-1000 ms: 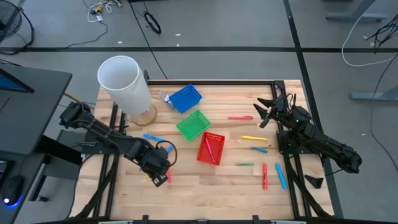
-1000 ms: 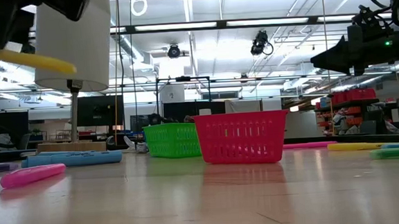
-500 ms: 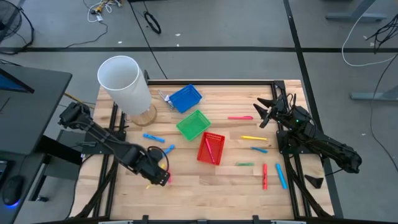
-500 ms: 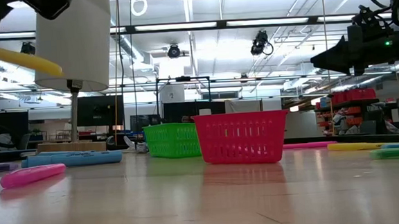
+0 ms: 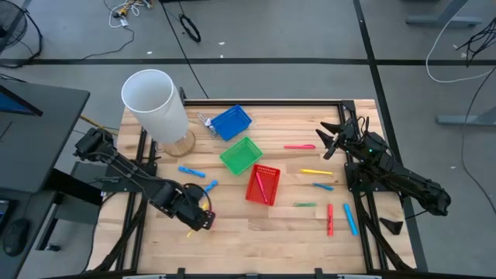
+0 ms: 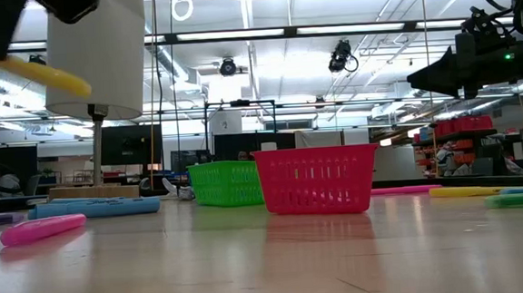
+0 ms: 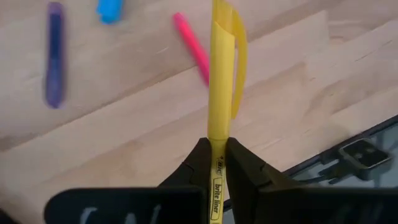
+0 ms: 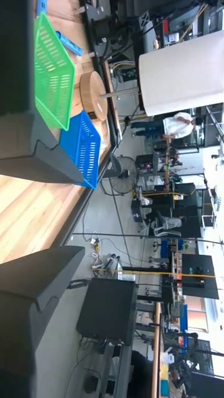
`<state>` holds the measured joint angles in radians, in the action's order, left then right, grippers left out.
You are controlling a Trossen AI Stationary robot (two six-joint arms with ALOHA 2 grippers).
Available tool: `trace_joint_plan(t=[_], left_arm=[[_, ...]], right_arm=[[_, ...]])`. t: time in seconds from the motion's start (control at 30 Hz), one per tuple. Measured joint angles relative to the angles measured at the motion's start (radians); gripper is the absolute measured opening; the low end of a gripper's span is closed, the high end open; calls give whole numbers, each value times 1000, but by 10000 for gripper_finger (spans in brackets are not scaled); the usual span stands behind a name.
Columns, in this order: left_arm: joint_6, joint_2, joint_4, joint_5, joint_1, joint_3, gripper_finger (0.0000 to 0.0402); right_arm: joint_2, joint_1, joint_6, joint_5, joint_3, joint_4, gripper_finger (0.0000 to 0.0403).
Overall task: Pick & Place Markers
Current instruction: Put the bottom yellow pen into the red bin
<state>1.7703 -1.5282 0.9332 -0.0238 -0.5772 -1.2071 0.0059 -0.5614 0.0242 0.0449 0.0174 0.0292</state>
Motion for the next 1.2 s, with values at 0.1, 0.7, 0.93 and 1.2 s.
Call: trace_joint_plan(t=[0.1, 0.7, 0.93, 1.2], left_arm=[[-6, -36, 27, 0, 32, -45, 28], [-86, -270, 54, 29, 275, -326, 28], [-107, -365, 85, 28, 349, -462, 28], [-118, -464, 98, 27, 420, -592, 28]], right_arm=[[0, 0, 0, 0, 0, 0, 176], [0, 0, 0, 0, 0, 0, 176], [0, 0, 0, 0, 0, 0, 176], [0, 0, 0, 0, 0, 0, 176]])
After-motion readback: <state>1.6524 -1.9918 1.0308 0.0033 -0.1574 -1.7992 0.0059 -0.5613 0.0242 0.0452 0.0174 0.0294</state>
